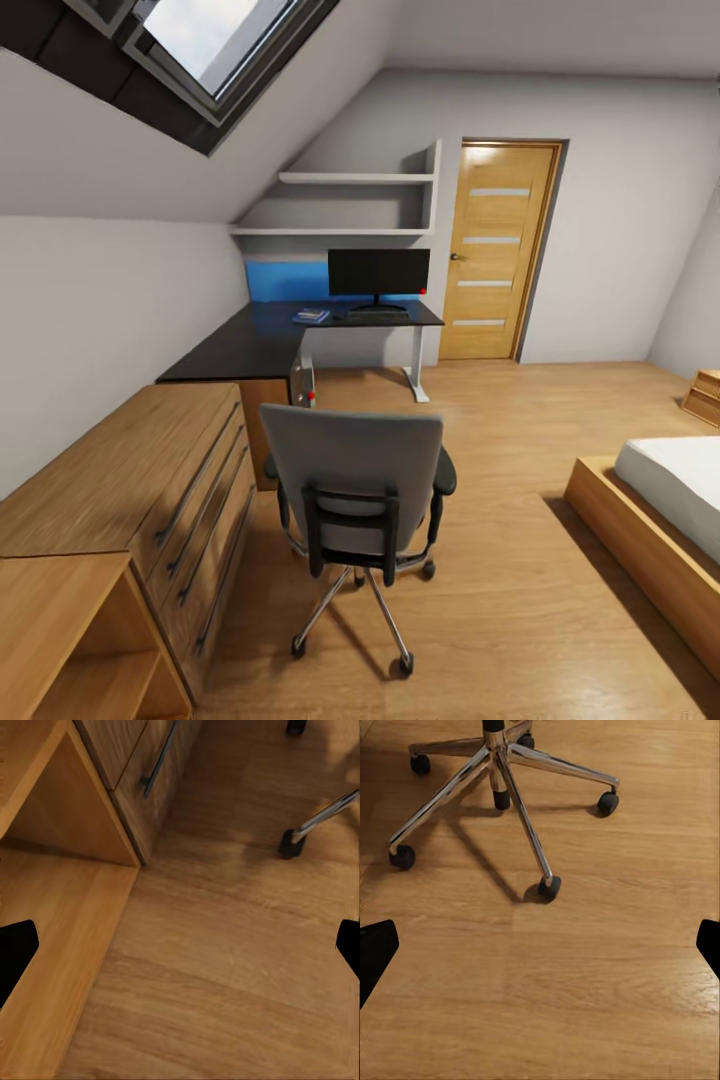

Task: In the bedroom, organize the workspace by keeping the computer under the desk, ensuring the monitor is on the desk, placing the keyboard on the desk next to the monitor, placing the mouse on the desk next to the keyboard, moving the folder from the swivel chair onto the desk next to the mouse, stacking the notebook on top of the folder with the pen on top of the notebook, and positioning the swivel chair next to the desk.

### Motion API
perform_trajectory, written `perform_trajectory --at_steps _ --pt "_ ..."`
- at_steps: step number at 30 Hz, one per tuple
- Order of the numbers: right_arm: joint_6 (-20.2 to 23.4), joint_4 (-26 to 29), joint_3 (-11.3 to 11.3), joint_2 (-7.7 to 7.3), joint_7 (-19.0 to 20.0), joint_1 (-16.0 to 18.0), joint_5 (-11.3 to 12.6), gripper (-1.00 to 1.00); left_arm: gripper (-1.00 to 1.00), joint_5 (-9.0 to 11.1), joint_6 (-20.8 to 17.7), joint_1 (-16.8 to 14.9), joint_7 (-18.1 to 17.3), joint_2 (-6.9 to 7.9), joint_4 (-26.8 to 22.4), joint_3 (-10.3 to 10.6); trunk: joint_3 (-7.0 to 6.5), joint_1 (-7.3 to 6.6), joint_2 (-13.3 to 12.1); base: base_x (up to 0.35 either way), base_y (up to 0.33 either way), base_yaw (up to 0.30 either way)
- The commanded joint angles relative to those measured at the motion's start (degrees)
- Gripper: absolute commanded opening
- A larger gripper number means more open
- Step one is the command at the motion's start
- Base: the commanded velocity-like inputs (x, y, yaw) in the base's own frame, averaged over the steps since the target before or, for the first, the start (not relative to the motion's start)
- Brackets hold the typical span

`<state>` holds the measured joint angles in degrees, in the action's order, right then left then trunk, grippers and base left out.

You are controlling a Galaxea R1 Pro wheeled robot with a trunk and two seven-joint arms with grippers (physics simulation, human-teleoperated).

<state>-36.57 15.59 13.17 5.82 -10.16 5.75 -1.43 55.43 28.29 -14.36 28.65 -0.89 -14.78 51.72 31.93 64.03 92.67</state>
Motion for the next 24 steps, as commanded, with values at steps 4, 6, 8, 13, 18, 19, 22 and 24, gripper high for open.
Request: perform_trajectory --at_steps 4,6,8,13,18,19,22,24 --pt "-0.08 -0.05 0.37 -0.02 -0.56 0.05 -0.15 1.0 1.0 0.36 0.19 -0.05 0.35 0.02 -0.03 0.45 0.78 0.85 1.65 -0.221 0.0 0.0" --pt "-0.08 -0.04 0.37 -0.02 -0.56 0.06 -0.15 1.0 1.0 0.36 0.19 -0.05 0.35 0.02 -0.02 0.46 1.14 1.29 2.45 -0.072 0.0 0.0" --pt "-0.14 -0.04 0.37 -0.02 -0.56 0.07 -0.21 1.0 1.0 0.36 0.19 -0.05 0.35 0.02 -0.02 0.47 1.5 1.73 3.26 -0.032 0.0 0.0" --pt "-0.11 -0.04 0.37 -0.02 -0.56 0.05 -0.23 1.0 1.0 0.38 0.19 -0.05 0.33 0.02 -0.02 0.49 2.4 2.83 5.26 -0.006 0.0 0.0" --pt "-0.08 -0.04 0.37 -0.02 -0.56 0.06 -0.24 1.0 1.0 0.44 0.12 -0.05 0.26 0.02 -0.02 0.48 3.29 3.93 7.27 -0.001 0.0 0.0" --pt "-0.08 -0.04 0.37 -0.02 -0.56 0.07 -0.24 1.0 1.0 0.45 0.11 -0.05 0.21 0.02 -0.03 0.49 3.47 4.15 7.67 0.0 0.0 0.0" --pt "-0.08 -0.04 0.37 -0.02 -0.56 0.05 -0.24 1.0 1.0 0.47 0.0 -0.05 0.07 -0.05 0.01 0.49 4.01 4.8 8.87 0.0 0.0 0.0" --pt "-0.08 -0.04 0.37 -0.02 -0.56 0.05 -0.24 1.0 1.0 0.5 -0.07 -0.05 0.04 -0.06 0.01 0.49 4.37 5.24 9.67 0.0 0.0 0.0"
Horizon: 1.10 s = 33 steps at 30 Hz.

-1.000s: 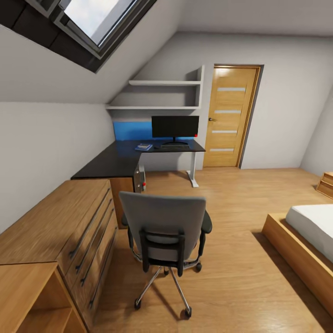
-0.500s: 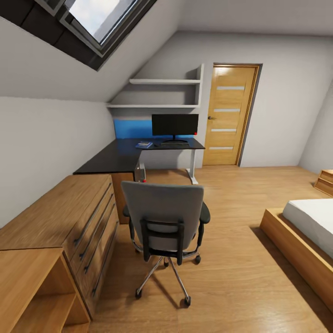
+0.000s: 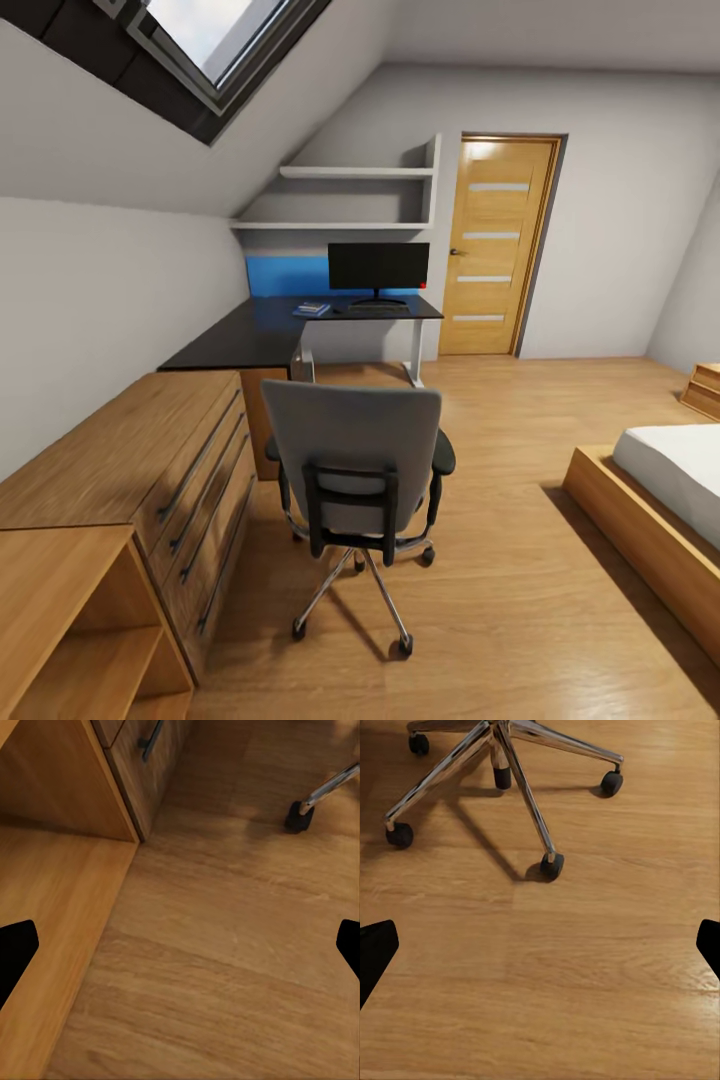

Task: In the bedroom, organize the workspace by keeping the computer under the desk, ensuring the monitor is on the desk, placing the keyboard on the desk next to the monitor, placing the mouse on the desk next to the keyboard, moving the folder from the swivel chair onto the desk next to the mouse, stacking the notebook on top of the folder with the pen on top of the notebook, and positioning the swivel chair next to the desk.

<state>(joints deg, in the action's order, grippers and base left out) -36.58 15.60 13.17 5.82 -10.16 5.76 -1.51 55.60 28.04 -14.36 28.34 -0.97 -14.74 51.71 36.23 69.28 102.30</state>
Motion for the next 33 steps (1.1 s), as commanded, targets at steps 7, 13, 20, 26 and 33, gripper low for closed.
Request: perform_trajectory --at_steps 7,13,20,26,33 --pt "-0.08 -0.05 0.37 -0.02 -0.56 0.06 -0.25 1.0 1.0 0.39 -3.38 -0.05 0.23 -0.08 -0.02 0.74 1.32 1.54 2.85 0.0 0.0 0.0" --pt "-0.09 -0.05 0.35 -0.03 -0.56 0.06 -0.25 1.0 1.0 0.55 -3.73 -0.05 0.17 -0.02 -0.02 0.54 2.4 2.86 5.26 0.0 0.0 0.0" --pt "-0.16 0.81 0.12 -0.15 -0.68 0.15 -0.15 1.0 1.0 2.36 -3.78 0.01 -0.67 -0.02 -0.53 -0.88 3.65 4.39 8.06 0.0 0.0 0.0" --pt "2.98 5.01 -0.13 0.12 -1.56 4.63 1.23 1.0 1.0 2.64 -4.74 -5.0 -0.62 -0.14 -0.96 -1.14 4.73 5.71 10.47 0.0 0.0 0.0" --pt "16.48 5.45 -0.16 1.41 -1.7 16.23 5.56 1.0 1.0 2.74 -16.65 -14.17 -0.63 -0.46 -4.84 -2.5 5.99 7.25 13.28 0.0 0.0 0.0"
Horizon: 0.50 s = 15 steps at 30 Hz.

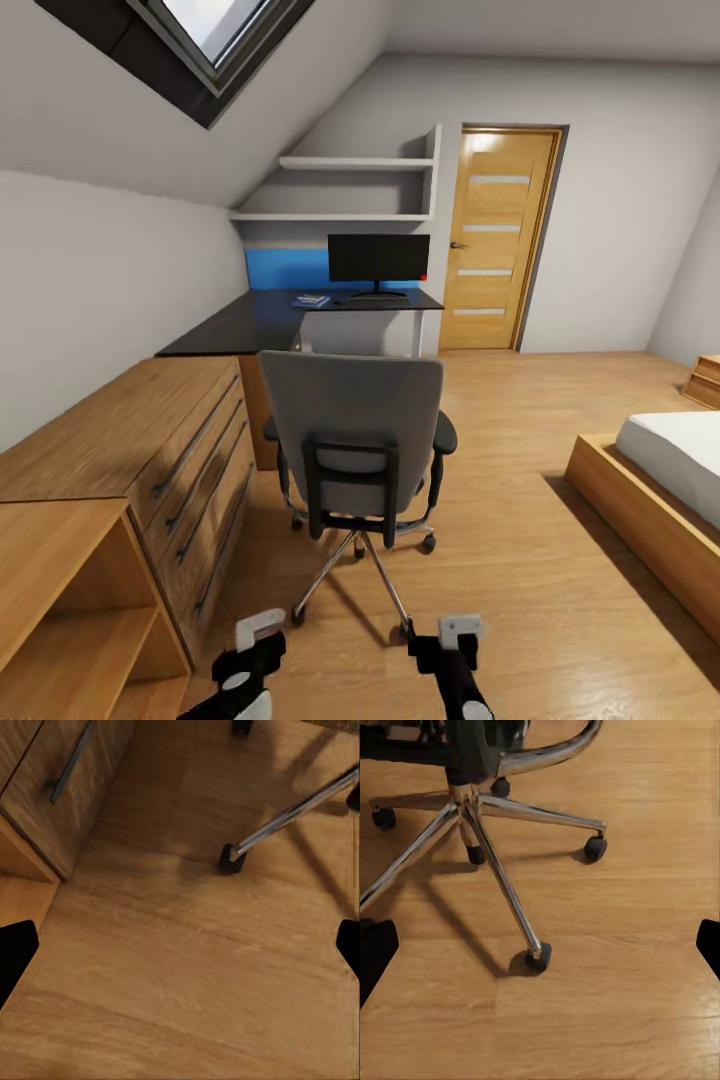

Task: In the bedroom, organize the workspace by keeping the computer under the desk, ensuring the monitor is on the desk, placing the keyboard on the desk next to the monitor, placing the mouse on the desk next to the keyboard, moving the folder from the swivel chair onto the desk next to the mouse, stacking the notebook on top of the folder with the pen on top of the notebook, and positioning the swivel chair next to the desk.

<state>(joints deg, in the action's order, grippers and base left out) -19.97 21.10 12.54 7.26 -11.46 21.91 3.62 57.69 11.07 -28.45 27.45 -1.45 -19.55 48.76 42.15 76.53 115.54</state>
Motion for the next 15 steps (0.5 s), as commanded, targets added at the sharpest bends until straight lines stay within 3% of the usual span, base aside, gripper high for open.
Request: perform_trajectory --at_steps 1,2,4,5,9,15 --pt "1.25 -0.05 0.47 0.09 -0.37 1.08 1.34 1.0 1.0 0.65 -0.73 -0.83 0.22 -0.15 -0.34 -0.08 0.25 0.22 0.44 0.0 0.0 0.0" --pt "8.56 -0.03 0.47 0.61 -0.26 7.57 10.05 1.0 1.0 0.48 -7.97 -5.94 0.01 -2.87 -1.18 -2.64 0.43 0.44 0.84 0.0 0.0 0.0" --pt "11.03 -0.11 0.47 0.69 -0.25 10.0 12.29 1.0 1.0 0.43 -9.53 -7.57 -0.05 -3.42 -1.26 -2.99 0.79 0.88 1.65 0.0 0.0 0.0" --pt "16.21 -0.11 0.47 0.75 -0.18 13.23 14.07 1.0 1.0 0.5 -12.23 -9.94 -0.15 -3.87 -1.28 -3.27 0.97 1.1 2.05 0.0 0.0 0.0" --pt "19.51 -0.09 0.52 0.84 -0.04 15.48 14.81 1.0 1.0 0.51 -13.56 -11.05 -1.28 -4.54 -1.26 -3.42 1.69 1.98 3.65 0.0 0.0 0.0" --pt "20.41 -0.25 0.89 1.61 0.4 16.26 14.89 1.0 1.0 0.57 -10.67 -11.38 -3.77 -4.82 -0.75 -3.66 2.76 3.29 6.06 0.0 0.0 0.0"
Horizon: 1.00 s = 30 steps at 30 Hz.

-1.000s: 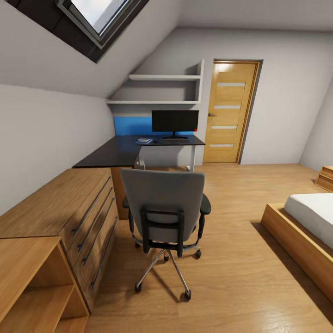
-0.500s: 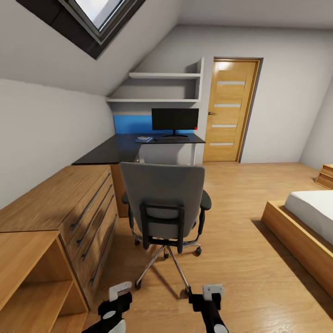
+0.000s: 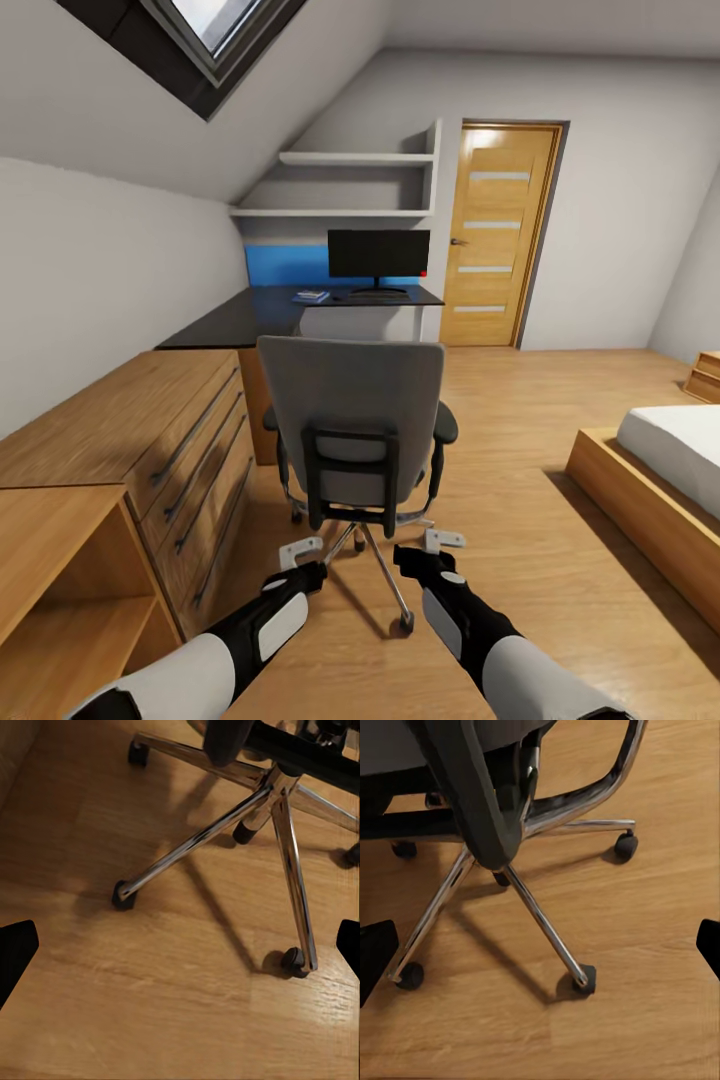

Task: In the bedroom, organize the workspace by keeping the computer under the desk, ensuring the monitor is on the desk, placing the keyboard on the desk next to the monitor, placing the mouse on the desk next to the keyboard, moving the folder from the swivel chair onto the desk next to the mouse, stacking the notebook on top of the folder with the pen on top of the notebook, and positioning the swivel chair next to the desk.

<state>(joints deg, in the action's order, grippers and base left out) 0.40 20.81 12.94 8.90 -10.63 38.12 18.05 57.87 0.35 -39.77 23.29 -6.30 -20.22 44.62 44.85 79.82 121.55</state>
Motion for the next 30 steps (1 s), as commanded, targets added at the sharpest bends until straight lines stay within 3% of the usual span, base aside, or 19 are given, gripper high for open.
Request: perform_trajectory --at_steps 1,6,20,30 --pt "0.06 0.04 0.51 0.05 -0.27 0.07 0.43 1.0 1.0 0.37 0.64 -0.08 0.28 0.02 0.03 0.5 0.24 0.22 0.44 0.0 0.0 0.0" --pt "0.02 -0.04 0.57 0.25 1.17 0.16 0.24 1.0 1.0 0.44 3.17 -0.11 -0.05 -0.01 0.43 0.54 1.14 1.31 2.45 0.0 0.0 0.0" --pt "-0.68 0.0 0.43 0.15 4.46 0.2 -2.03 1.0 1.0 0.25 4.39 -0.13 -0.17 0.04 0.96 0.56 3.65 4.39 8.06 0.0 0.0 0.0" --pt "-6.61 0.01 0.85 0.21 4.64 0.09 -4.67 1.0 1.0 -0.01 4.48 -0.13 -0.17 0.11 0.83 0.56 5.45 6.59 12.07 0.0 0.0 0.0"
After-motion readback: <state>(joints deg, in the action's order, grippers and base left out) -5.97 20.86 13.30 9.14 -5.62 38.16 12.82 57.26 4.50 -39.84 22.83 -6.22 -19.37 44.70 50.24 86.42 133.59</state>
